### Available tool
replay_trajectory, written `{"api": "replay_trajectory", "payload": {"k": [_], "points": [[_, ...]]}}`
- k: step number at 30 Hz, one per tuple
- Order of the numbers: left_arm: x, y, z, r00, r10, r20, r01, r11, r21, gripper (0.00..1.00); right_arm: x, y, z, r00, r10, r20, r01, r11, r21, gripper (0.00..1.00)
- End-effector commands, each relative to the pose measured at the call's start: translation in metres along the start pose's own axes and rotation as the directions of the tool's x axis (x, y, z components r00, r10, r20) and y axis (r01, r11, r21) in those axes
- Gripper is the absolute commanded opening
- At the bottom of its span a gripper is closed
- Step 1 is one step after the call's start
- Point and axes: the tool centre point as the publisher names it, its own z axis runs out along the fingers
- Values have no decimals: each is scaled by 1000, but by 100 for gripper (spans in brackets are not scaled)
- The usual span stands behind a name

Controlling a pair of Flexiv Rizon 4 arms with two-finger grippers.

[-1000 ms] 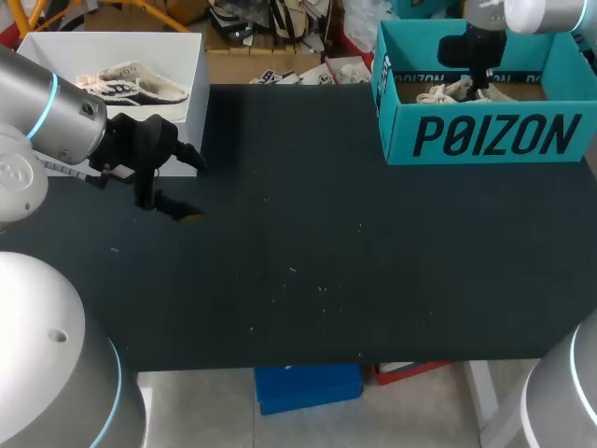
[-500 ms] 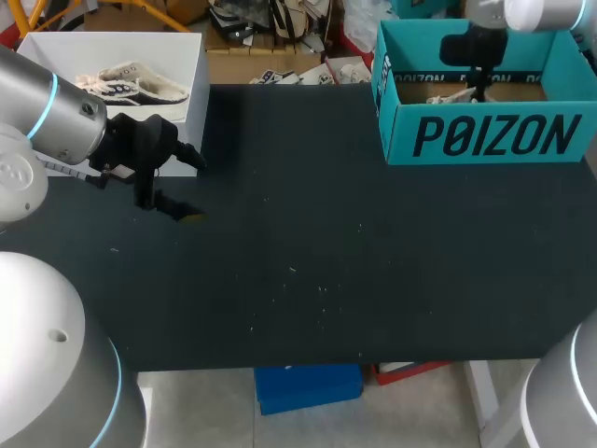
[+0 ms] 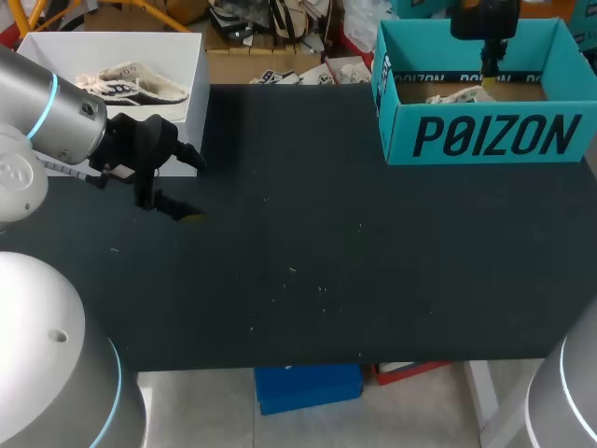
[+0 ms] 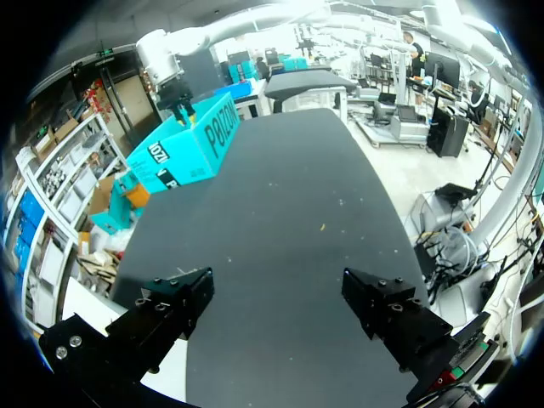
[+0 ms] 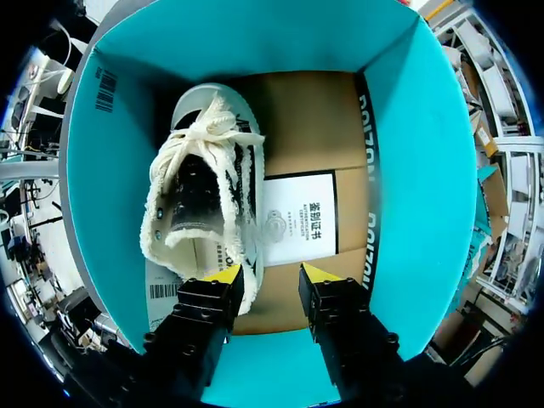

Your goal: Take the shoe out of the shoebox, open the shoe tongue, remove and reinsert the insole, then place the shoe into the shoebox

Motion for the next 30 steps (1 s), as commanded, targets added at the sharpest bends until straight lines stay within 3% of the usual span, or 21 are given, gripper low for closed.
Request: {"api": "replay_trajectory", "payload": {"k": [1,9,18,23,30], "points": [[1,0,1,1000,1,3,-1,1000,-1,100,24,0,-45,999,12,41,-13,1000,7,39],[1,0,1,1000,1,3,-1,1000,-1,100,54,20,-91,992,90,85,-89,996,-14,38],[1,0,1,1000,1,3,-1,1000,-1,100,113,60,-126,967,242,78,-240,970,-25,40],[1,0,1,1000,1,3,-1,1000,-1,100,152,86,-126,941,335,53,-333,942,-48,40],[1,0,1,1000,1,3,-1,1000,-1,100,199,107,-118,891,454,28,-452,890,-58,41]]}}
